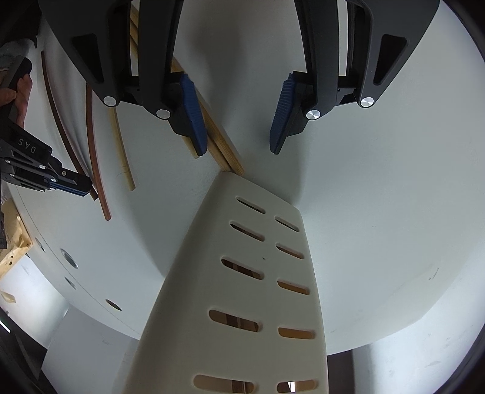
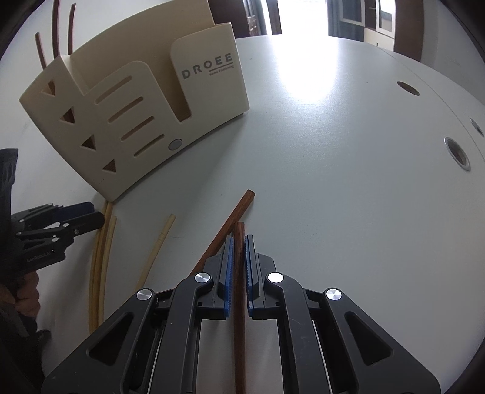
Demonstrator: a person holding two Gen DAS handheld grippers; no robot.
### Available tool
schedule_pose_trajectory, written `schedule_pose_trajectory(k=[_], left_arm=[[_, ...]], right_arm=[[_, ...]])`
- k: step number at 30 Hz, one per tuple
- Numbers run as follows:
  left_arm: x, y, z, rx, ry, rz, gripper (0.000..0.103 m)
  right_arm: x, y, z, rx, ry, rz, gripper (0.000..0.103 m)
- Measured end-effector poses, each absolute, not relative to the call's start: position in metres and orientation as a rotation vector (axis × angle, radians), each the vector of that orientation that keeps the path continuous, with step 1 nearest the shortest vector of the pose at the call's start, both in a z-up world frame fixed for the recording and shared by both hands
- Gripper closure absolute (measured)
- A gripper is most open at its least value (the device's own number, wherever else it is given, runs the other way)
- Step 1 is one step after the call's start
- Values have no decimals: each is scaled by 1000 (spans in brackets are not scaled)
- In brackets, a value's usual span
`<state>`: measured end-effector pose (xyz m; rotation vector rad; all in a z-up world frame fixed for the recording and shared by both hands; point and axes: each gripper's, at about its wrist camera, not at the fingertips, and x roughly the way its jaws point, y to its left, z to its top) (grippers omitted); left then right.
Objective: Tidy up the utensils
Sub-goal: 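Close the left tool on a light wooden chopstick while the right tool holds its brown one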
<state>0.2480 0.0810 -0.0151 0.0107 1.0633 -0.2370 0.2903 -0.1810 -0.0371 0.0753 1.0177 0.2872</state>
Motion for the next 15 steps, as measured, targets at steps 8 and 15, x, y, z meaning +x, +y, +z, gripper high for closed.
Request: schedule_pose_trajectory(k=[8,15], left_arm=[[241,68,-16,137,1057,-182,71],[243,77,-13,77,1050,-190,88]], right_arm=[[275,-176,-24,48,966,271,95],[264,-176,-9,108,886,303,95]])
